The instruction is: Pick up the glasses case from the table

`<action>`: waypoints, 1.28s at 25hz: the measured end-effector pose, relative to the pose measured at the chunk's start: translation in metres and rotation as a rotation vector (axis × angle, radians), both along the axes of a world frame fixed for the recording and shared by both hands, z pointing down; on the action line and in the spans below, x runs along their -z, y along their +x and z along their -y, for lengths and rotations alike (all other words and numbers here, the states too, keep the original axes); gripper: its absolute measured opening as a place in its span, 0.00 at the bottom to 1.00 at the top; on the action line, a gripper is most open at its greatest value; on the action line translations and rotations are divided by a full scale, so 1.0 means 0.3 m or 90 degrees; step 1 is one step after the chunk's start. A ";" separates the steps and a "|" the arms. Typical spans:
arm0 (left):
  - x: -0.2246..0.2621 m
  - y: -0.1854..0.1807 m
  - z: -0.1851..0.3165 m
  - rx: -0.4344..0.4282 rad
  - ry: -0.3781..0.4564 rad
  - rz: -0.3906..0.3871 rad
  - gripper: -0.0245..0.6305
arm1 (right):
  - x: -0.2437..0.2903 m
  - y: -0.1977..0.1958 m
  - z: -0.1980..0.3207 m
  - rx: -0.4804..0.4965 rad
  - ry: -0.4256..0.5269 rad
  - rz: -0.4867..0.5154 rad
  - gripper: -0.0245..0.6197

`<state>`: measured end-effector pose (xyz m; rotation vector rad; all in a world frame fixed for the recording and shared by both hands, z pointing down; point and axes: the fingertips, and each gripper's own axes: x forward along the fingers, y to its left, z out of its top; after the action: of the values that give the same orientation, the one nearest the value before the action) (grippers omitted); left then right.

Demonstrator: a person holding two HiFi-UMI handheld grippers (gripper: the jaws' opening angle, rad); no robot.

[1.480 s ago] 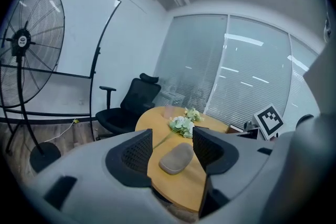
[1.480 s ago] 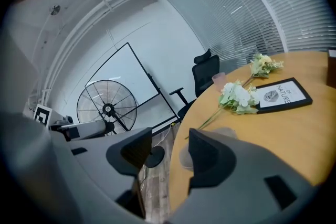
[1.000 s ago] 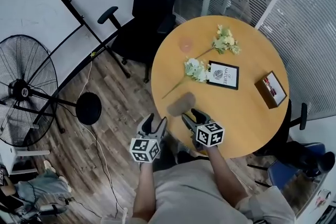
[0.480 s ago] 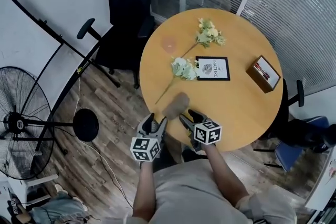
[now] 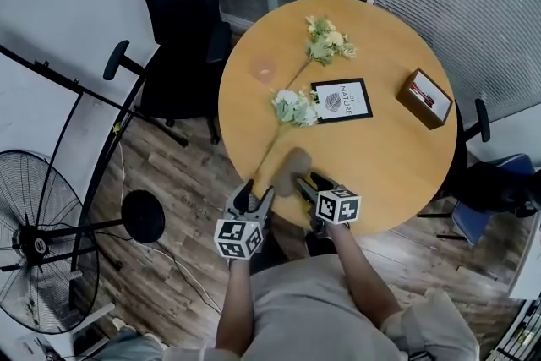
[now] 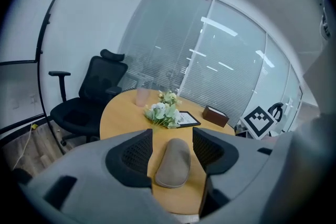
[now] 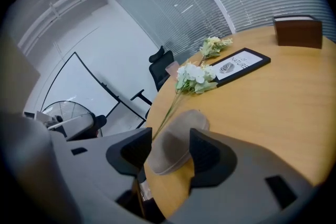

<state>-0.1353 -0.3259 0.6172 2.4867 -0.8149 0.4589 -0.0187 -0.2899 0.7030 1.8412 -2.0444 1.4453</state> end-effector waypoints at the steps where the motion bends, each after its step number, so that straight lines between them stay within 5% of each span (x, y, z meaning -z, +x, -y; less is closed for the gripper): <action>1: -0.008 0.005 0.010 -0.010 -0.003 0.001 0.39 | -0.013 0.006 0.006 -0.015 -0.009 0.001 0.38; 15: -0.091 0.081 0.133 -0.121 -0.037 0.008 0.39 | -0.162 0.020 0.032 -0.149 -0.090 0.088 0.47; 32: -0.124 0.079 0.264 -0.143 -0.047 0.006 0.39 | -0.184 -0.059 0.166 -0.212 -0.078 0.232 0.56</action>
<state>-0.1116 -0.4051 0.6544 2.5185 -0.5141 0.5671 -0.0363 -0.3396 0.7582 2.0665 -1.7800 2.0757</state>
